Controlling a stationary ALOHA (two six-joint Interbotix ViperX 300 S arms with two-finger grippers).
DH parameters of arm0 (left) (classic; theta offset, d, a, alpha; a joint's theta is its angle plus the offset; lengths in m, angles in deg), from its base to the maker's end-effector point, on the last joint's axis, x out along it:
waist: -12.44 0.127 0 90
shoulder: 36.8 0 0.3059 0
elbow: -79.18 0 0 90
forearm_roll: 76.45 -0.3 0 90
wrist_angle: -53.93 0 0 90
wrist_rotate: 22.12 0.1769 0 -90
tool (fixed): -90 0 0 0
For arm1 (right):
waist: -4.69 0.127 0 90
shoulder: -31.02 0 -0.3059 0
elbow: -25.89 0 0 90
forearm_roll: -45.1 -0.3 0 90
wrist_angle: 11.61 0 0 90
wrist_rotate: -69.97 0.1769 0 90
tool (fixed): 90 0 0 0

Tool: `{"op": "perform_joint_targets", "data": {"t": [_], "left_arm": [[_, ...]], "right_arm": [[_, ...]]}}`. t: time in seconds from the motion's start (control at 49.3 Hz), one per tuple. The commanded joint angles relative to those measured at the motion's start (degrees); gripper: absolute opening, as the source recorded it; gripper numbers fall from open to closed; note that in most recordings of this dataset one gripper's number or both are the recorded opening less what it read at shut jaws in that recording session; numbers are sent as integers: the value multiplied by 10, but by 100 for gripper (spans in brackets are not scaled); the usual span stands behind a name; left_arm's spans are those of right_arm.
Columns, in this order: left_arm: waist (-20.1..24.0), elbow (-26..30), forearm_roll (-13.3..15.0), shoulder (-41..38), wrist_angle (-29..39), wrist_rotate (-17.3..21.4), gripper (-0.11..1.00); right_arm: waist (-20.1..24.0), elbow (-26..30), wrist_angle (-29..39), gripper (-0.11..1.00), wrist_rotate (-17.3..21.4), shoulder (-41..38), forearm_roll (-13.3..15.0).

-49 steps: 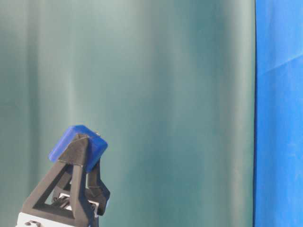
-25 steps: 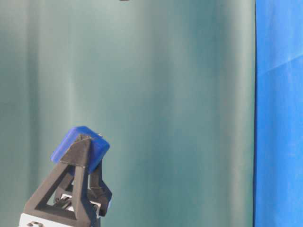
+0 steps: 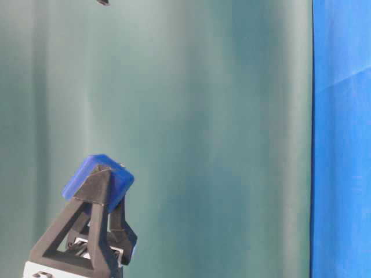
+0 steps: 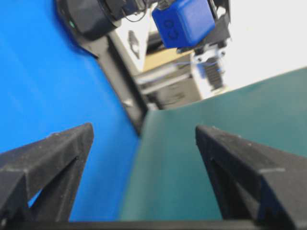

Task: Handover the blue block to the right arm after grasping it with the left arm, then place it in the designated position.
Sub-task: 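Move the open right gripper over the cube held by the left gripper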

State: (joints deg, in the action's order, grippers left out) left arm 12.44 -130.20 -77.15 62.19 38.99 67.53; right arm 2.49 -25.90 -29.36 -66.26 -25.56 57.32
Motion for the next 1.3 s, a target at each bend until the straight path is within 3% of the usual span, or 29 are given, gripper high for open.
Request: {"op": "perform_joint_targets", "data": {"t": [0.0,0.203,0.264,0.467,1.278], "left_arm": [[-2,7,0,9,-8,-1,48],[-1,7,0,10,-9,-1,48],[-2,6,1,9,-9,-1,48],[-2,6,1,9,-9,-2,48],[-2,7,1,9,-8,-1,48]], "right_arm": [[0,15,-7,94,-51,-1,2],[0,15,-9,94,-192,-8,12],[0,15,-15,94,-217,-9,12],[0,15,-42,94,-221,-11,12],[0,15,-45,94,-221,-11,11]]}}
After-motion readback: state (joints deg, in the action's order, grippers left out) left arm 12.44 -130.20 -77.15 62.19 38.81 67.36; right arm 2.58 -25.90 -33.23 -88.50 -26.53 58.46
